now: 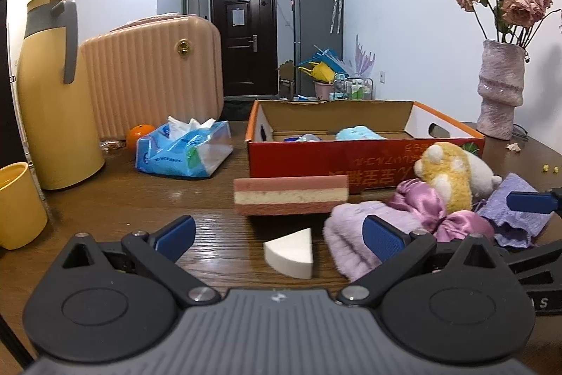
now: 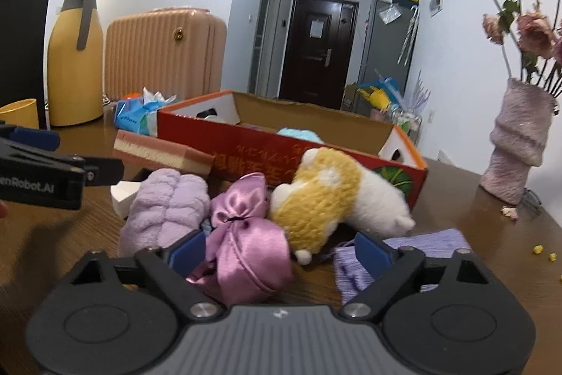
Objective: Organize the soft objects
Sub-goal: 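Move the right gripper to the pink satin bow and close on it, then grasp the lavender fluffy towel with the left gripper while the right gripper holds the pink bow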
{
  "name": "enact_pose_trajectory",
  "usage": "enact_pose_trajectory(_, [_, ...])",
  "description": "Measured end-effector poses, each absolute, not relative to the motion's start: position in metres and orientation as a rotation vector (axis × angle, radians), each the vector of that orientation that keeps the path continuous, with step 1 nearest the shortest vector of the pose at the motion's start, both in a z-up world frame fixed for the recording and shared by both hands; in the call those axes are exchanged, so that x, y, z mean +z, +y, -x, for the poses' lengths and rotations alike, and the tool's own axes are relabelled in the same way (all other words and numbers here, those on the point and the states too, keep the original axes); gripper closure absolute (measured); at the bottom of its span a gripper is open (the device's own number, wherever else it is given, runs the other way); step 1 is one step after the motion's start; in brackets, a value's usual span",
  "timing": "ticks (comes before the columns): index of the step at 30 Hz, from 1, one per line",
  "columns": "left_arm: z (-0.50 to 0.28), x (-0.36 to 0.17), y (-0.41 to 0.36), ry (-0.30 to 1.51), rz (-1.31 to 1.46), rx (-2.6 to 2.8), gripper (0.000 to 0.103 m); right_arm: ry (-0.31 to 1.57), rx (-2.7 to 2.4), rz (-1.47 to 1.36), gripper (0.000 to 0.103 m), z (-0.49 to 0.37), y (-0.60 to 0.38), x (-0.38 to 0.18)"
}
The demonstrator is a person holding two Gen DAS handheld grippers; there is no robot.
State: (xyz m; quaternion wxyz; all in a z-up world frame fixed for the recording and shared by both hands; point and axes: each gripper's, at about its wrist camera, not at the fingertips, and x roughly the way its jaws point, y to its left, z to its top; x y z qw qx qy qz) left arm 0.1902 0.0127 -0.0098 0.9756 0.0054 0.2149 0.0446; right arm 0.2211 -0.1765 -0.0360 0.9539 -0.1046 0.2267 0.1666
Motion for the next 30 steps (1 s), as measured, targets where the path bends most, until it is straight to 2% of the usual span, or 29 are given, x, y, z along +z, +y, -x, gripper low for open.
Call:
enact_pose_trajectory(3, [-0.191, -0.010, 0.022, 0.436, -0.008, 0.100, 0.000, 0.485, 0.359, 0.199, 0.023, -0.226, -0.172, -0.037])
enact_pose_trajectory(5, [-0.192, -0.011, 0.026, 0.440, -0.008, 0.107, 0.000, 0.509, 0.378, 0.201, 0.036, -0.230, -0.167, -0.039])
enact_pose_trajectory(6, [-0.192, -0.011, 0.028, 0.442, -0.007, 0.109, 0.000, 0.520, 0.387, 0.201, 0.038, -0.232, -0.165, -0.040])
enact_pose_trajectory(8, [-0.193, -0.012, 0.032, 0.446, -0.004, 0.113, 0.000, 0.545, 0.411, 0.196, 0.052, -0.235, -0.160, -0.041])
enact_pose_trajectory(11, [-0.193, -0.011, 0.035, 0.448, 0.002, 0.115, 0.000, 0.584, 0.442, 0.193, 0.059, -0.240, -0.153, -0.044])
enact_pose_trajectory(20, [-0.192, -0.011, 0.032, 0.445, -0.006, 0.102, 0.000, 0.568, 0.483, 0.193, 0.070, -0.232, -0.151, -0.042])
enact_pose_trajectory(30, [-0.193, -0.012, 0.032, 0.449, -0.005, 0.106, 0.000, 0.478, 0.465, 0.171, 0.072, -0.221, -0.159, -0.033])
